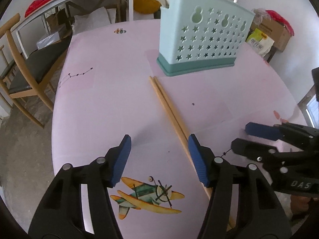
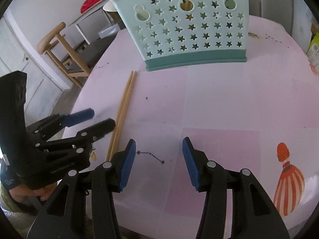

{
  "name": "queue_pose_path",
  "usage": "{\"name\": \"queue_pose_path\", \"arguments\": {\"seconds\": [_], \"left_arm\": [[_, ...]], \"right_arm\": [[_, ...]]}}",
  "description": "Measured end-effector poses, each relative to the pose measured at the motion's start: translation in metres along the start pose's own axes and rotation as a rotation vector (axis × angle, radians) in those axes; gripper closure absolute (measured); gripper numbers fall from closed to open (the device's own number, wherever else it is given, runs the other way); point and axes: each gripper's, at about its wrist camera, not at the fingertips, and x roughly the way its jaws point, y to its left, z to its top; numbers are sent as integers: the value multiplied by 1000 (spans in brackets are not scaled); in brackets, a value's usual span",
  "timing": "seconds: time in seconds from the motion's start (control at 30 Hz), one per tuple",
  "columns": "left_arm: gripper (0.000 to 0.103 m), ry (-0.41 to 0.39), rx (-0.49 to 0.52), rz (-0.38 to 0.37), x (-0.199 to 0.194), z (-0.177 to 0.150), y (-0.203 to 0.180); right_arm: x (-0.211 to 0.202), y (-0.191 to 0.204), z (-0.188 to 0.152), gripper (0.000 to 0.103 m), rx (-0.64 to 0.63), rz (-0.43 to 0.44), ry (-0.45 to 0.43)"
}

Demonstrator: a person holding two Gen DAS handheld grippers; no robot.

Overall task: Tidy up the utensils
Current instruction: 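Move both tools to the last two chopsticks on the table, then grasp one chopstick with the left tool while the right tool grasps the other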

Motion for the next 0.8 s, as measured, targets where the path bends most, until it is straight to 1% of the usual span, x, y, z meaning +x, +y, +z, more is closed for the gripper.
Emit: {"name": "queue_pose_path", "arguments": {"seconds": [0.27, 0.43, 0.5, 0.6, 0.67, 0.7, 0.77, 0.8], "left_arm": [[47, -3, 13, -5, 1, 1, -1], [47, 2, 48, 41, 5, 2, -8], [48, -1, 46, 56, 5, 2, -7], [53, -6, 23, 68, 4, 2, 0], [60, -9, 6, 71, 2, 2, 7], [62, -11, -1, 70, 2, 2, 11], [70, -13, -11, 67, 1, 3, 16], [72, -14, -20, 67, 0, 3, 20]], "right_arm": [[9, 4, 7, 55, 8, 3, -7], [9, 1, 7, 55, 26, 19, -6], [8, 0, 7, 55, 31, 22, -6], [8, -1, 5, 55, 30, 19, -5], [8, 1, 6, 55, 22, 14, -1], [9, 3, 7, 55, 15, 17, 3], [11, 9, 7, 55, -7, 25, 12], [12, 12, 7, 55, -18, 32, 17]]}}
